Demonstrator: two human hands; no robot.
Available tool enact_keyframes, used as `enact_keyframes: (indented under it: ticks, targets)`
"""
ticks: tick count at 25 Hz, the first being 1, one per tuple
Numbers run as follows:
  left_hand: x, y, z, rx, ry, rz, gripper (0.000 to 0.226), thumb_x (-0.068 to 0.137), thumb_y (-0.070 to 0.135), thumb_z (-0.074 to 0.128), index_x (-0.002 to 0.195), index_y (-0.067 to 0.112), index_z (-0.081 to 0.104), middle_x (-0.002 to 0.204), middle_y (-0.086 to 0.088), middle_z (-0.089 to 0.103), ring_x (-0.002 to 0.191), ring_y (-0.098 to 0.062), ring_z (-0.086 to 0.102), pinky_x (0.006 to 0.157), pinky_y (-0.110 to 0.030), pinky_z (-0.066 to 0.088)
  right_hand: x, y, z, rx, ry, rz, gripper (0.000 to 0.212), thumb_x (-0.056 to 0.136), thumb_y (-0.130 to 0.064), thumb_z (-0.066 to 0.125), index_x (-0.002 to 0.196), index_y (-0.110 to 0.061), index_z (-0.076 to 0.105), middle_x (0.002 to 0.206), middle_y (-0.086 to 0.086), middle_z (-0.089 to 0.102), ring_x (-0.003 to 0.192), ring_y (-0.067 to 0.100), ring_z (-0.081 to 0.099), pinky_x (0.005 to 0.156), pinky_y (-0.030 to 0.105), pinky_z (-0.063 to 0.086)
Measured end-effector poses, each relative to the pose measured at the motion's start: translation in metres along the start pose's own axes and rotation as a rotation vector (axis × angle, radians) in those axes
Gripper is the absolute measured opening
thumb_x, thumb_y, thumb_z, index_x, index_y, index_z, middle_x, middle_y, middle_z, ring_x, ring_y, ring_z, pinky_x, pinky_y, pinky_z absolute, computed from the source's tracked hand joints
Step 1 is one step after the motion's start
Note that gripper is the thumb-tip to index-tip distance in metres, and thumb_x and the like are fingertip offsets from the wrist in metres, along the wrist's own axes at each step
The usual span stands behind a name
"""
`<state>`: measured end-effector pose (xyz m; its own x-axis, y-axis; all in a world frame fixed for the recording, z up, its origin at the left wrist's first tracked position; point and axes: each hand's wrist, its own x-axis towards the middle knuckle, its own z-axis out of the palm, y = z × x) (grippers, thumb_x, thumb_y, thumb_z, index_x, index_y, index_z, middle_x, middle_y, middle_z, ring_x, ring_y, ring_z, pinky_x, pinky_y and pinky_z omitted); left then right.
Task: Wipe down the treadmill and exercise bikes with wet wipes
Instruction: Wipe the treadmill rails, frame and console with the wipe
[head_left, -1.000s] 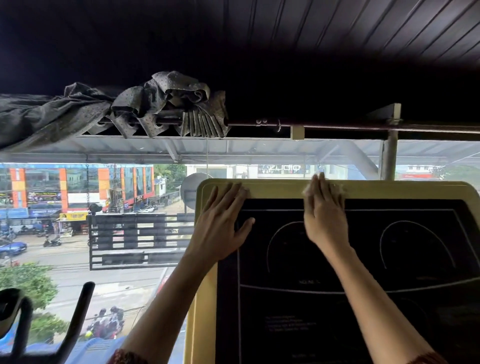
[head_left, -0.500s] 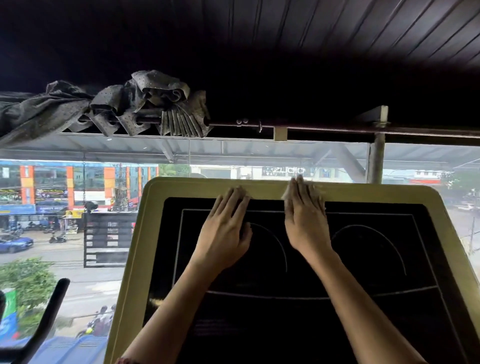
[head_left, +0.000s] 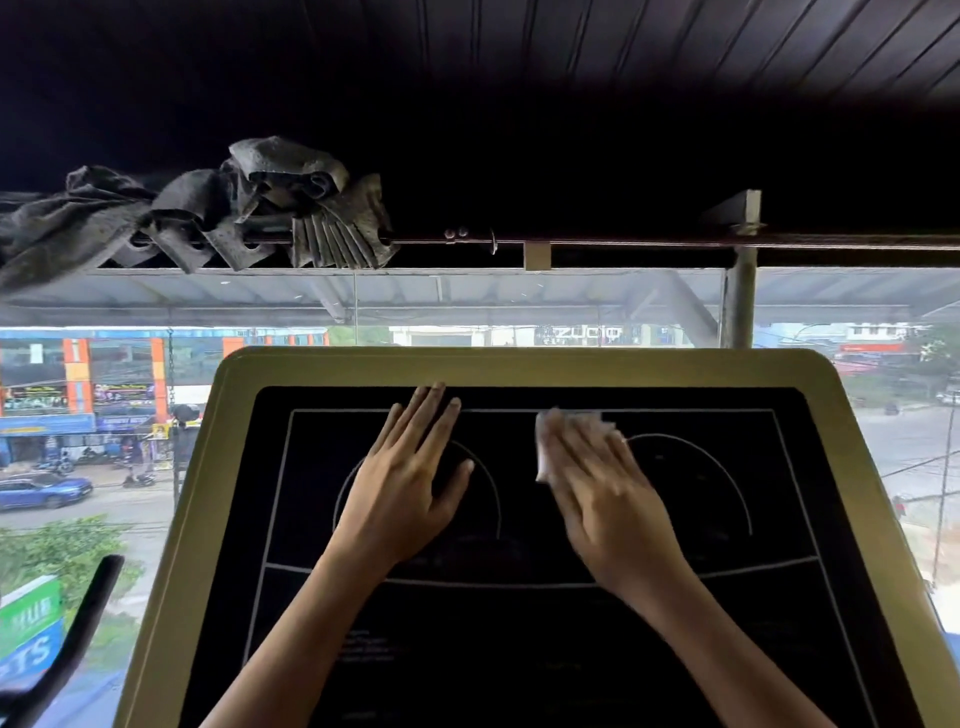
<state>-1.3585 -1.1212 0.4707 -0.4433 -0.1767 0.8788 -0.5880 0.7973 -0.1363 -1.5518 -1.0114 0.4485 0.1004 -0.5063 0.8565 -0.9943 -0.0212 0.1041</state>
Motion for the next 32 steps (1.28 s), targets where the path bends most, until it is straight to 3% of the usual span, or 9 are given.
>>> enact_keyframes:
  ticks: [2,6,8,14,19,24,29,30,32]
  targets:
    - [0.002,0.004,0.003,-0.016,0.012,-0.012,0.061,0.091,0.038,0.041,0.139,0.001,0.046,0.148,-0.019,0.037,0.139,-0.033,0.034,0.115,-0.036,0.018,0.031,0.014,-0.004,-0.007,0.040,0.161,0.052,0.101,-0.032,0.023,0.148,-0.011,0.032,0.153,0.004,0.033,0.144,0.020,0.024,0.120,0.037,0.014]
    - [0.018,0.029,0.015,-0.014,0.014,-0.018,0.062,0.089,0.039,0.041,0.137,0.000,0.048,0.145,-0.021,0.041,0.136,-0.036,0.036,0.115,-0.043,0.026,0.068,-0.001,0.007,0.028,-0.026,-0.060,0.052,0.100,-0.033,0.024,0.145,-0.011,0.038,0.151,0.003,0.038,0.143,0.021,0.026,0.119,0.038,0.015]
    - [0.026,0.044,0.021,0.005,-0.006,-0.008,0.063,0.090,0.042,0.041,0.137,0.000,0.048,0.145,-0.022,0.042,0.136,-0.036,0.037,0.112,-0.047,0.028,0.064,0.017,0.002,0.014,-0.010,-0.069,0.052,0.100,-0.036,0.022,0.147,-0.015,0.036,0.152,-0.001,0.036,0.143,0.018,0.025,0.119,0.037,0.016]
    - [0.043,0.089,0.041,0.016,-0.007,0.004,0.064,0.092,0.045,0.039,0.139,0.002,0.046,0.147,-0.020,0.040,0.138,-0.034,0.034,0.112,-0.048,0.023,0.037,0.088,-0.034,-0.026,0.053,0.401,0.051,0.104,-0.031,0.021,0.152,-0.016,0.013,0.160,0.000,0.010,0.147,0.016,0.003,0.118,0.031,-0.005]
    - [0.055,0.112,0.051,0.009,-0.001,0.041,0.064,0.090,0.043,0.040,0.136,0.000,0.049,0.144,-0.020,0.044,0.135,-0.035,0.039,0.111,-0.048,0.030,0.026,0.081,-0.033,0.022,-0.037,-0.023,0.053,0.100,-0.035,0.018,0.149,-0.018,0.030,0.155,-0.003,0.030,0.146,0.015,0.017,0.118,0.030,0.002]
    - [0.054,0.128,0.062,0.024,0.027,0.009,0.068,0.095,0.052,0.033,0.139,0.003,0.046,0.149,-0.015,0.039,0.140,-0.028,0.031,0.116,-0.039,0.022,0.005,0.148,-0.050,0.001,0.075,0.334,0.055,0.099,-0.034,0.016,0.151,-0.017,0.018,0.158,0.000,0.019,0.147,0.015,0.009,0.118,0.028,-0.003]
    - [0.051,0.134,0.065,0.063,0.075,0.010,0.067,0.098,0.050,0.027,0.137,0.001,0.048,0.147,-0.018,0.041,0.137,-0.031,0.037,0.115,-0.037,0.021,-0.035,0.105,-0.042,0.063,-0.022,-0.034,0.049,0.100,-0.031,0.029,0.147,-0.018,0.034,0.152,-0.002,0.033,0.144,0.013,0.021,0.120,0.032,0.012]
    - [0.051,0.134,0.065,0.068,0.077,0.010,0.066,0.098,0.050,0.028,0.137,0.001,0.048,0.147,-0.018,0.041,0.137,-0.031,0.037,0.114,-0.037,0.022,-0.028,0.115,-0.047,0.037,-0.018,-0.032,0.050,0.100,-0.032,0.027,0.148,-0.019,0.033,0.152,-0.003,0.032,0.144,0.013,0.020,0.120,0.033,0.014]
    - [0.049,0.135,0.065,0.072,0.078,0.007,0.063,0.097,0.047,0.031,0.138,0.001,0.047,0.148,-0.018,0.040,0.137,-0.030,0.036,0.115,-0.037,0.022,-0.008,0.142,-0.057,-0.015,-0.009,0.147,0.052,0.102,-0.037,0.019,0.152,-0.022,0.018,0.157,-0.005,0.019,0.145,0.011,0.007,0.120,0.031,0.001]
